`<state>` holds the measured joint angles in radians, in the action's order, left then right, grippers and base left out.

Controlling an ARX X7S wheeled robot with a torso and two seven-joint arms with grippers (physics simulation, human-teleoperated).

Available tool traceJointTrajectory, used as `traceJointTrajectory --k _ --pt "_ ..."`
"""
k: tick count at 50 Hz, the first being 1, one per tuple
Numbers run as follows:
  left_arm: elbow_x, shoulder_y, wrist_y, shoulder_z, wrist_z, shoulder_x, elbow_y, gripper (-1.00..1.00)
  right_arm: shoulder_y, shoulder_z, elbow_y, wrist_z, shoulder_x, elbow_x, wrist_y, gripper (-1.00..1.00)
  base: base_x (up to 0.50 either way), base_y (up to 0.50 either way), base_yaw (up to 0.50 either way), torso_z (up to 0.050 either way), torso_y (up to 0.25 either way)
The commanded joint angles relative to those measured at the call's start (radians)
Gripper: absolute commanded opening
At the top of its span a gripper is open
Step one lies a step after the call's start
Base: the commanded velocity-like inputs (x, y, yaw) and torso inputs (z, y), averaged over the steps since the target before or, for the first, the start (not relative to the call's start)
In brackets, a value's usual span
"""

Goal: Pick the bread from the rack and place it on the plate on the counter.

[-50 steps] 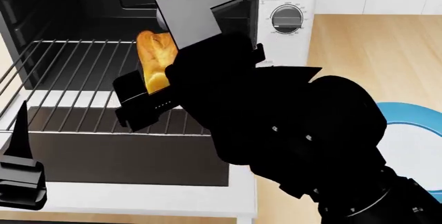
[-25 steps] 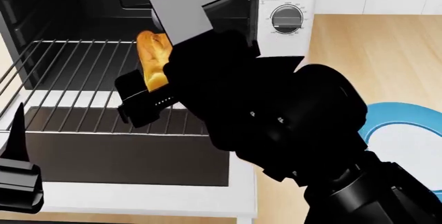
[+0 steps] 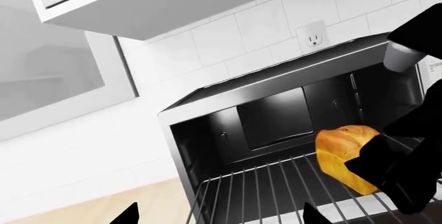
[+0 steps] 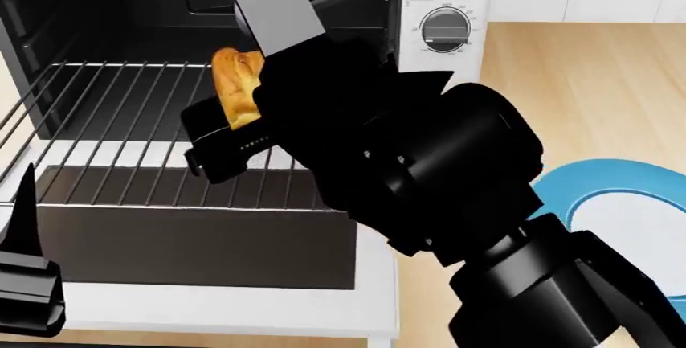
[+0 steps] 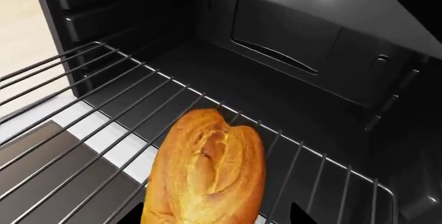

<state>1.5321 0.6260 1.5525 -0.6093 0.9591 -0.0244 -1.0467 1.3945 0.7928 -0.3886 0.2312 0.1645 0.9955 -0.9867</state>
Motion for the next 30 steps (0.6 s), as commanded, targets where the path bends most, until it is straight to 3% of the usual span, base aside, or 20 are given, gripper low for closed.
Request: traceJointTrajectory --k 1,18,19,30 --pt "0.056 0.012 0.008 0.003 0.055 0.017 0.0 1.0 0.002 0.006 -0.07 -0.066 -0.055 -0.044 0.036 1.0 0.0 0.0 0.0 0.0 0.0" --pt "0.1 0.01 0.016 -0.018 0.087 0.021 0.0 1.0 -0.025 0.026 -0.144 -0.102 -0.074 -0.046 0.085 1.0 0.0 0.0 0.0 0.0 0.0" --pt "0.101 0.01 0.016 -0.018 0.088 0.021 0.0 1.0 -0.029 0.023 -0.132 -0.094 -0.07 -0.042 0.083 -1.0 0.0 0.0 0.0 0.0 0.0" --pt "0.102 0.009 0.017 -0.017 0.093 0.024 0.0 1.0 -0.09 -0.018 0.093 0.028 -0.007 0.04 0.018 -1.0 0.0 0.0 0.0 0.0 0.0"
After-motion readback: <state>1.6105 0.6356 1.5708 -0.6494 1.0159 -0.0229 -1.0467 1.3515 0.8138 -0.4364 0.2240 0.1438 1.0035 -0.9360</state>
